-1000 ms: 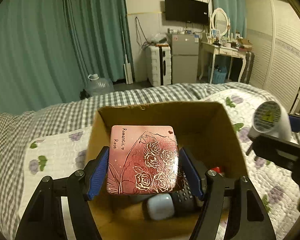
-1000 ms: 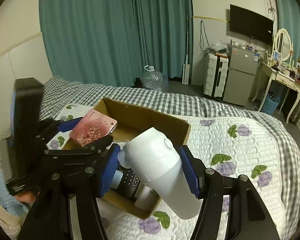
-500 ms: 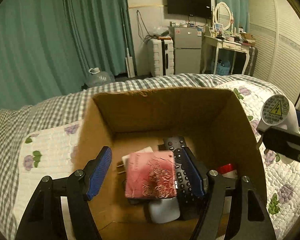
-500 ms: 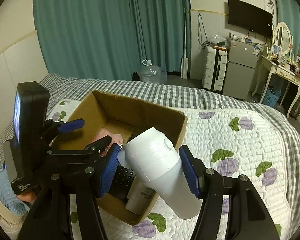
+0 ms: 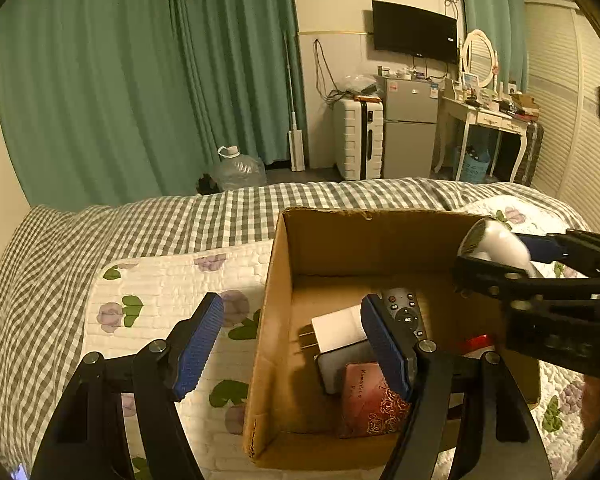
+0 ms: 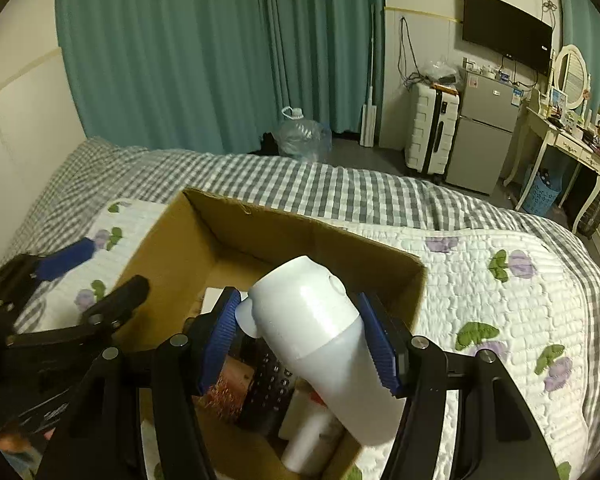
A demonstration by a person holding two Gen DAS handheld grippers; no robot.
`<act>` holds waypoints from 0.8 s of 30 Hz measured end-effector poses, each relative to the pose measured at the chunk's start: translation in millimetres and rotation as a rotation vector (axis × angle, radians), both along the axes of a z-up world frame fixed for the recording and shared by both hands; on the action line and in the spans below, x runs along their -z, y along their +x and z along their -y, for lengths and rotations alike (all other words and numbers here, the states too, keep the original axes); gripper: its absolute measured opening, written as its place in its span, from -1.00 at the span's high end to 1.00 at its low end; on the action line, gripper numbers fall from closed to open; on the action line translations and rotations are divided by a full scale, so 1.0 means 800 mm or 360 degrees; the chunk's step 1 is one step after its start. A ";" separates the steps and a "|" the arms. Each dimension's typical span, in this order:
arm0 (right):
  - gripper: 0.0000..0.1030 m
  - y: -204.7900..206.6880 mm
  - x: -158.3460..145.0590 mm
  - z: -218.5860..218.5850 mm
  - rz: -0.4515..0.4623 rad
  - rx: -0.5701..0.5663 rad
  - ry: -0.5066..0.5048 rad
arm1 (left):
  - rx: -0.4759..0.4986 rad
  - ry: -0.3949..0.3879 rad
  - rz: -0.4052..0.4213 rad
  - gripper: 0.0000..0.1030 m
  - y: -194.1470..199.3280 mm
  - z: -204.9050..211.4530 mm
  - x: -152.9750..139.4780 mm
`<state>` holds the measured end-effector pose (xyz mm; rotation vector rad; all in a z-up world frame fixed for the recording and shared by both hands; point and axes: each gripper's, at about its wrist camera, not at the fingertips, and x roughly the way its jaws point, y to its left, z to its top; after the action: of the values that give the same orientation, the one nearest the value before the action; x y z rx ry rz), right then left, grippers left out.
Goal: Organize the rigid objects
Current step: 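Lower the hair dryer into the box and open the right tool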
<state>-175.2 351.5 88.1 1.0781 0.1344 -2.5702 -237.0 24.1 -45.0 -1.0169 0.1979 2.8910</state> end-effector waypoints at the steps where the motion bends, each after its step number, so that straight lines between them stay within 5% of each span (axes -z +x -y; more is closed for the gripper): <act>1: -0.16 -0.005 0.004 0.003 0.0005 0.0006 0.0010 | 0.0004 0.0000 -0.0001 -0.44 -0.002 0.000 0.002; 6: -0.19 -0.010 0.010 0.005 -0.0045 0.0055 -0.0035 | 0.0002 -0.0001 0.0007 -0.44 -0.003 0.000 0.008; 8: -0.44 -0.008 0.007 0.005 -0.0060 0.0063 -0.0032 | -0.0003 -0.0001 0.0011 -0.44 -0.003 0.001 0.007; 10: -0.45 -0.002 -0.002 0.001 -0.0089 0.0082 -0.0031 | -0.0008 -0.0003 0.0007 -0.44 0.001 0.003 0.002; 15: -0.48 0.027 -0.042 -0.012 -0.0175 0.0134 -0.0018 | -0.0016 0.0007 -0.0072 -0.44 0.026 0.002 -0.037; 24: -0.82 0.136 -0.140 -0.043 -0.0421 0.0237 -0.0005 | -0.0050 0.0044 -0.0385 -0.47 0.136 0.016 -0.142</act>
<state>-66.0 386.2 200.2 0.7681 0.1193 -2.8374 -128.2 11.5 68.8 -0.6697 0.1555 3.0308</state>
